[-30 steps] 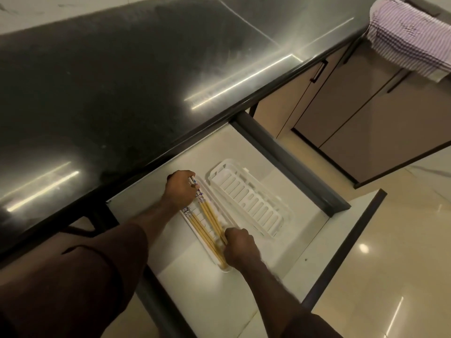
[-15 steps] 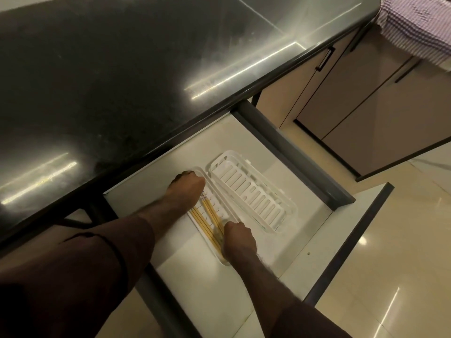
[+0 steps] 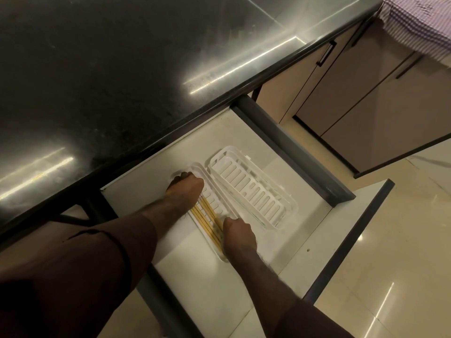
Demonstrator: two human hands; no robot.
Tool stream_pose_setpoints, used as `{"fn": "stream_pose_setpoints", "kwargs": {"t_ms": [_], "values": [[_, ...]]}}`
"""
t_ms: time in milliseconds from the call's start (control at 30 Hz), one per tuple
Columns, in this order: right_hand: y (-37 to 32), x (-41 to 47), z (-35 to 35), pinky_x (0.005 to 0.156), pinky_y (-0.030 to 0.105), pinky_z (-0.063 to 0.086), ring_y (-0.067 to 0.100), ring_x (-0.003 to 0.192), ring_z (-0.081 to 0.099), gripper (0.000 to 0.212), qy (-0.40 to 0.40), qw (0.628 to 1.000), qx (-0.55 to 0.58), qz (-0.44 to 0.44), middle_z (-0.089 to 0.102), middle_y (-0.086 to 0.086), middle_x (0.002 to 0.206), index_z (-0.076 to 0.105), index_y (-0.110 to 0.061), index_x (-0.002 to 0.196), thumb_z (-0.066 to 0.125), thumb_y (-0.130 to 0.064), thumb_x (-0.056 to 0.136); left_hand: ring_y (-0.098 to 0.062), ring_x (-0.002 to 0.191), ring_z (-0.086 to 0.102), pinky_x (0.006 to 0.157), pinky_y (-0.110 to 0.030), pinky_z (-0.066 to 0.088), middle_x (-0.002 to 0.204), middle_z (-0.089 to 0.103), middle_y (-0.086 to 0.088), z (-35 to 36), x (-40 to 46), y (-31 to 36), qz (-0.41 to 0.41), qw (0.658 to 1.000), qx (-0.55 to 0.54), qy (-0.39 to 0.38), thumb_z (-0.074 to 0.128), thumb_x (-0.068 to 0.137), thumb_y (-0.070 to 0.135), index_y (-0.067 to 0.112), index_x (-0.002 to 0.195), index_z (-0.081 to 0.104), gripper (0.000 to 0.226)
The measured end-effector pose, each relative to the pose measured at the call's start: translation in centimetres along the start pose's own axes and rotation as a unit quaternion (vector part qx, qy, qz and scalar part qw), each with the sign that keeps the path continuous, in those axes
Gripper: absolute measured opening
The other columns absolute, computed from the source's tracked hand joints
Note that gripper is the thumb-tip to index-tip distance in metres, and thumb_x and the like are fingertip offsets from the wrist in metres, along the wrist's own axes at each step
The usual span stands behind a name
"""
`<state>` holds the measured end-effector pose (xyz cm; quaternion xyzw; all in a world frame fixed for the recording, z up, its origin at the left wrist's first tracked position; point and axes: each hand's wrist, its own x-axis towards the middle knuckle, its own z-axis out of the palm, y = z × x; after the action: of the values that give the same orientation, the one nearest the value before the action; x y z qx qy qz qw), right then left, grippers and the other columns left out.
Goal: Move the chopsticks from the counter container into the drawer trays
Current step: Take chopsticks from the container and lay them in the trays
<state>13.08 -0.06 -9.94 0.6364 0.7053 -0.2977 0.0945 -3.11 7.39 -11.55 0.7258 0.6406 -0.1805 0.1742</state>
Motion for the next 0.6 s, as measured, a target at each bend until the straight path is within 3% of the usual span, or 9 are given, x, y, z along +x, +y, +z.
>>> {"fn": "stream_pose_setpoints", "kwargs": {"t_ms": [100, 267, 433, 600], "values": [[-0.1, -0.1, 0.0, 0.080, 0.026, 0.047, 0.019, 0.096, 0.062, 0.036, 0.012, 1.000, -0.013, -0.009, 0.063, 0.004, 0.110, 0.055, -0.014, 0.125, 0.058, -0.032, 0.095, -0.023, 0.116, 0.056, 0.096, -0.028, 0.045, 0.126, 0.058, -0.010, -0.4, -0.2, 0.2, -0.008, 1.000, 0.000, 0.028, 0.057, 0.095, 0.020, 0.009, 0.125, 0.052, 0.033], [-0.2, 0.1, 0.2, 0.086, 0.030, 0.050, 0.020, 0.099, 0.063, 0.041, 0.016, 0.998, -0.048, -0.021, 0.063, 0.005, 0.115, 0.051, -0.013, 0.129, 0.059, -0.033, 0.094, -0.027, 0.114, 0.057, 0.096, -0.034, 0.045, 0.125, 0.059, -0.013, -0.8, -0.4, 0.5, 0.028, 0.996, 0.078, 0.017, 0.051, 0.097, 0.016, 0.003, 0.122, 0.051, 0.028], [-0.4, 0.1, 0.7, 0.091, 0.030, 0.050, 0.019, 0.100, 0.063, 0.042, 0.022, 0.998, -0.056, -0.033, 0.064, 0.003, 0.115, 0.052, -0.016, 0.130, 0.060, -0.036, 0.094, -0.027, 0.114, 0.058, 0.098, -0.034, 0.044, 0.125, 0.059, -0.014, -1.2, -1.0, 0.5, 0.027, 0.997, 0.071, 0.006, 0.048, 0.099, 0.015, 0.002, 0.121, 0.053, 0.027], [-0.3, 0.2, 1.0, 0.091, 0.030, 0.050, 0.018, 0.099, 0.063, 0.042, 0.024, 0.998, -0.049, -0.032, 0.064, 0.003, 0.115, 0.053, -0.016, 0.129, 0.061, -0.036, 0.093, -0.028, 0.118, 0.055, 0.101, -0.038, 0.043, 0.130, 0.056, -0.015, -1.2, -0.9, 0.2, 0.085, 0.987, 0.135, -0.002, 0.050, 0.097, 0.010, 0.000, 0.126, 0.050, 0.030]]}}
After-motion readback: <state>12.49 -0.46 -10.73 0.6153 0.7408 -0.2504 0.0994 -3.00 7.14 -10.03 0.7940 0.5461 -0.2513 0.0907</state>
